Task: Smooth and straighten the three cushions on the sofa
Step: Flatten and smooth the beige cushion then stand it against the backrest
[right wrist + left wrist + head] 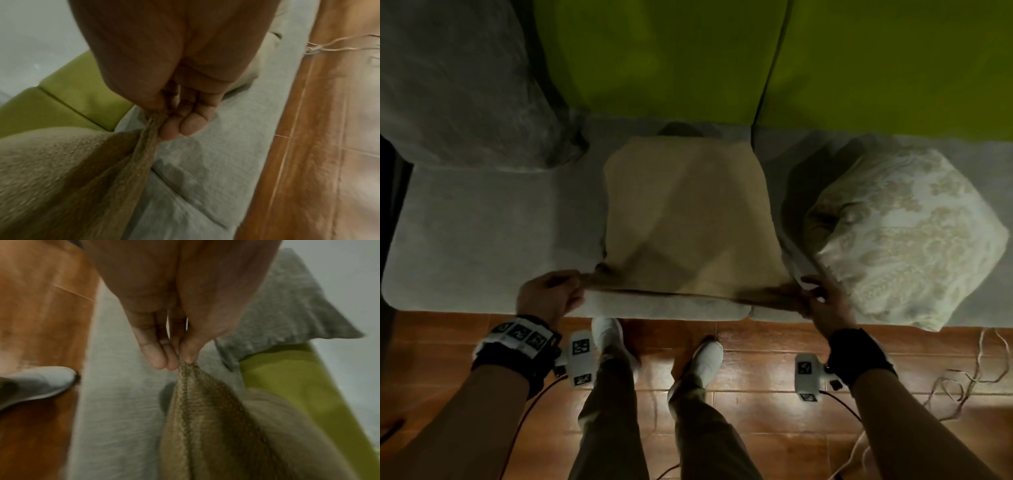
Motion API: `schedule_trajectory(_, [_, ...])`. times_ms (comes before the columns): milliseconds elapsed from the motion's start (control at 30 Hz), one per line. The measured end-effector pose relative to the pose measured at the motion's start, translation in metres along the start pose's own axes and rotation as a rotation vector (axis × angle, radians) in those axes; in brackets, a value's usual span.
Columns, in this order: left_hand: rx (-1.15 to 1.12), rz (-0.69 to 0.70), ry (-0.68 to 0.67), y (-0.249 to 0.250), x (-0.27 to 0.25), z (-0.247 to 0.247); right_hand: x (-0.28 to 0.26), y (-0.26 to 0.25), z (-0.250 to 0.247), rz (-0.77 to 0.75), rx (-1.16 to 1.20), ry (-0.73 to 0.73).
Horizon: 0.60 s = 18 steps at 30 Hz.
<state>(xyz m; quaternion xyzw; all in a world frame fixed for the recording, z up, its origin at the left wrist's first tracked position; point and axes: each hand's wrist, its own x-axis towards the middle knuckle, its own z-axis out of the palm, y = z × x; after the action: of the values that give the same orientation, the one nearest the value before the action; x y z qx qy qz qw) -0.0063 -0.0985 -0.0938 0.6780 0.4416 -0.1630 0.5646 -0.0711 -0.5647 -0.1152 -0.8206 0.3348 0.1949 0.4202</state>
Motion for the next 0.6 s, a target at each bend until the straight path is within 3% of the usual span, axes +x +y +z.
schedule_trajectory(100, [0.195, -0.026, 0.003, -0.029, 0.011, -0.02, -0.01, 0.006, 0.017, 0.045, -0.138, -0.064])
schedule_trajectory(200, [0.628, 0.031, 0.024, -0.033, 0.012, -0.02, -0.017, 0.0, 0.034, 0.051, -0.24, -0.007])
schedule_trajectory(267, [0.737, 0.197, 0.119, -0.011, 0.007, -0.011, -0.02, -0.02, 0.034, -0.061, -0.235, 0.124])
schedule_trajectory(333, [0.648, 0.448, 0.145, 0.024, -0.012, 0.008, -0.027, -0.053, 0.037, -0.262, -0.287, 0.184])
schedule_trajectory(400, [0.668, 0.682, 0.044, 0.055, -0.033, 0.042, -0.035, -0.088, 0.048, -0.525, -0.388, 0.165])
schedule_trajectory(467, [0.851, 0.866, -0.097, 0.072, -0.039, 0.082, -0.032, -0.115, 0.066, -0.707, -0.472, 0.109])
schedule_trajectory(533, [1.119, 0.939, -0.207, 0.068, -0.026, 0.11, -0.018, -0.123, 0.087, -0.669, -0.544, 0.049])
schedule_trajectory(600, [1.315, 0.839, -0.266, 0.051, -0.001, 0.122, -0.002, -0.11, 0.108, -0.585, -0.606, 0.04])
